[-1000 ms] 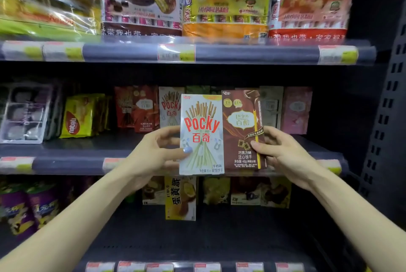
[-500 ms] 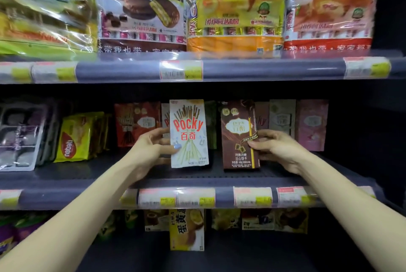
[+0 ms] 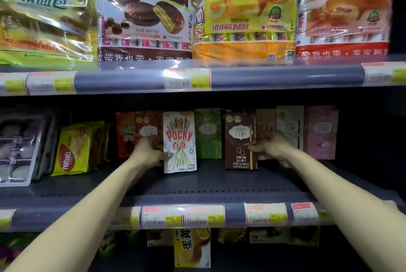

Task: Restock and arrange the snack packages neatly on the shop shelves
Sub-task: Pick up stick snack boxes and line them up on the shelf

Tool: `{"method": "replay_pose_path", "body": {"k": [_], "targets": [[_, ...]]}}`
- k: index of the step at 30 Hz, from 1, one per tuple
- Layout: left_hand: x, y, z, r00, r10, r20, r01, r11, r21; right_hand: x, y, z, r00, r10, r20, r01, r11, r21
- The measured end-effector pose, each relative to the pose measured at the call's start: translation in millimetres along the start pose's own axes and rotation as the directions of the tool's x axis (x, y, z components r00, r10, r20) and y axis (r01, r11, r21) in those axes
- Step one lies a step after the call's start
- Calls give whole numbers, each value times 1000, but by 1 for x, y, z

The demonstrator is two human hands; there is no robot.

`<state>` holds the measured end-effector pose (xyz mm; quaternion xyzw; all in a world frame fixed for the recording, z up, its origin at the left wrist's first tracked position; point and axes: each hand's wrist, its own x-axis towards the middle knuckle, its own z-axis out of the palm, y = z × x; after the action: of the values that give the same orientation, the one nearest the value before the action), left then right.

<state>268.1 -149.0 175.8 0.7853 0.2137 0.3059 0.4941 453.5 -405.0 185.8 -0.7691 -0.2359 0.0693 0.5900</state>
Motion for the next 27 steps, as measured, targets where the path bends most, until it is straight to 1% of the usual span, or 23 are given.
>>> {"method": "replay_pose_path", "body": {"k": [6,11,14,20,22,25,27], "targets": [[10,0,6,993,94,-77,-80,981,177,12,-2,12,997,-26,-78,19,996,-91],[17,-4,7,987,141,-78,-118,964,240,19,-2,17,992,-61,-109,46,990,-137],[20,-6,8,988,141,-70,-120,962,244,24,-1,21,988,-92,-128,70,983,-168],[23,-10,7,990,139,-26,-131,969,212,39,4,24,969,-177,-170,112,936,-335],[25,-10,8,990,143,-15,-138,970,198,38,3,24,969,-179,-172,109,928,-355],[28,-9,11,987,156,-37,-145,965,218,39,3,25,965,-191,-181,119,930,-347],[30,-10,12,985,162,-66,-141,958,251,39,1,27,964,-210,-166,134,915,-381]]}}
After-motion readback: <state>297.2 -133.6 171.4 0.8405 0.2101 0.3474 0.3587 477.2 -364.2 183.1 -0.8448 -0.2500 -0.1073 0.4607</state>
